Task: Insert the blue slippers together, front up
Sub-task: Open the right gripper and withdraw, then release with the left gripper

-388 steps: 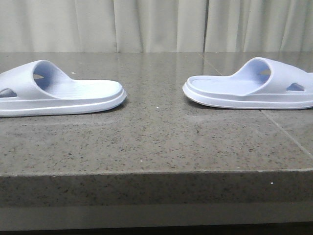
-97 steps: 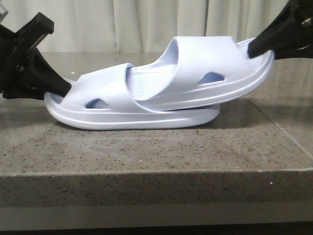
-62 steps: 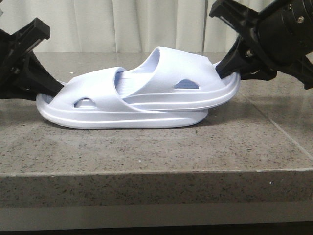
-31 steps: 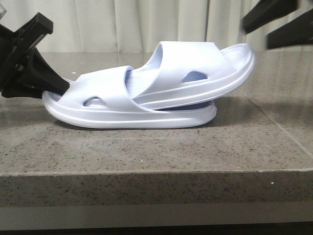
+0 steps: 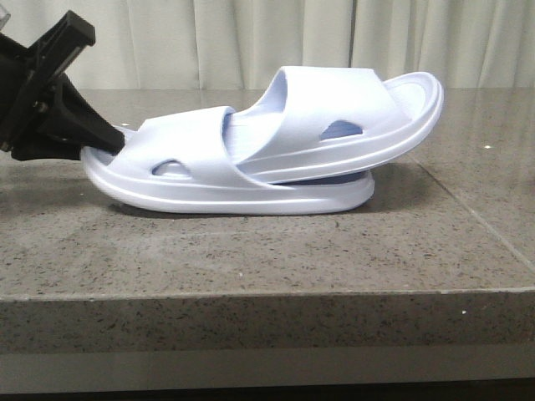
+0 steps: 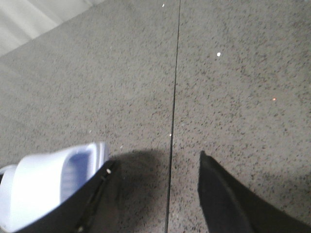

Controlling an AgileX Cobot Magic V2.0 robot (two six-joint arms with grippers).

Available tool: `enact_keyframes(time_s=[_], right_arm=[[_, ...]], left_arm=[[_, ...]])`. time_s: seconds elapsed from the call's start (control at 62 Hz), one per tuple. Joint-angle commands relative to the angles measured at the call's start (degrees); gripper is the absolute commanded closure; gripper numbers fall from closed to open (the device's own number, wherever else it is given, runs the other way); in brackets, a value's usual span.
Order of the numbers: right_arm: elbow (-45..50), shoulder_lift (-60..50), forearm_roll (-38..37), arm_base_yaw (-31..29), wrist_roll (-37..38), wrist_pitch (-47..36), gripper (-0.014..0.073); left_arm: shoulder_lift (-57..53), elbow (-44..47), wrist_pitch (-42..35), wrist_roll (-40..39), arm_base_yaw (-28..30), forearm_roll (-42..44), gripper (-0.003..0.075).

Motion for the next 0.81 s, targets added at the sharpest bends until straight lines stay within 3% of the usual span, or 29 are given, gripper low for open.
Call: enact_keyframes(time_s=[0.0, 0.129, 0.323, 0.548, 0.613, 0.79], right_arm=[[-1.47, -1.12, 1.43, -0.29, -0.81, 0.6, 0.0197], [-1.47, -1.12, 1.43, -0.29, -0.81, 0.99, 0.0197], [-1.47, -1.12, 1.36, -0.29, -0.81, 1.57, 0.0197], [-1.42, -1.12, 1.34, -0.29, -0.81, 1.82, 0.0197], [-1.42, -1.12, 1.34, -0.29, -0.81, 1.82, 0.0197], [-1.43, -1.12, 1.24, -0.29, -0.81, 1.82, 0.0197]], left_arm=[[-1.48, -1.56, -1.89, 2.53, -0.34, -5.81, 0.0741], [-0.41, -2.47, -0.95, 6.51, -0.34, -10.74, 0.0741], [4.55, -7.43, 3.81, 7.12, -0.45, -9.19, 0.0741], [6.41, -7.9, 3.06, 7.12, -0.45, -7.85, 0.0729], [6.69, -7.9, 3.15, 7.12, -0.45, -6.95, 0.0671], [6.69, -7.9, 2.66, 7.12, -0.03, -4.06, 0.0352]])
